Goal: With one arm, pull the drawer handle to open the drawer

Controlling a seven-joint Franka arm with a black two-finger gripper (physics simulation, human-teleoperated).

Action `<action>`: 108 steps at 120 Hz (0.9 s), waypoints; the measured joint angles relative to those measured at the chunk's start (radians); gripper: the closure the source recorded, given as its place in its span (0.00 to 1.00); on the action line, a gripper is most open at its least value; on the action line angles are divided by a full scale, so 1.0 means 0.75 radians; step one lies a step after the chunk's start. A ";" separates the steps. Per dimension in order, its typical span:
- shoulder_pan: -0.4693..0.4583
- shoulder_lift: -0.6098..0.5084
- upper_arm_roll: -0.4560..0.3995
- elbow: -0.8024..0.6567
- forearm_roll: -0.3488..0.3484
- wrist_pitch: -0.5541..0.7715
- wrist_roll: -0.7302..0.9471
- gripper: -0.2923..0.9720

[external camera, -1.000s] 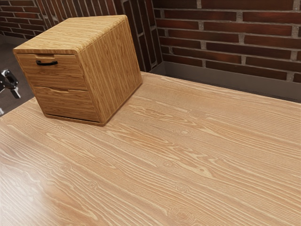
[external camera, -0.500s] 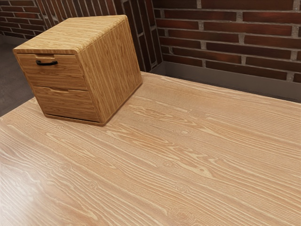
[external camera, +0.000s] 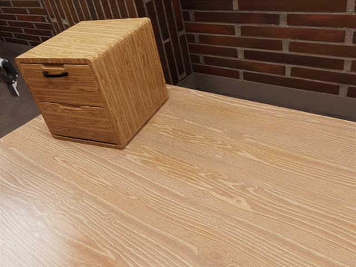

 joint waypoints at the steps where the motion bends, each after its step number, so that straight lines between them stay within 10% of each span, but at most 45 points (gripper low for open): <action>1: -0.005 -0.005 0.000 0.000 -0.001 0.017 0.003 0.23; 49: -0.120 -0.207 0.013 0.014 0.065 0.669 0.098 0.23; 108: -0.182 -0.265 0.094 0.018 0.107 0.859 0.156 0.23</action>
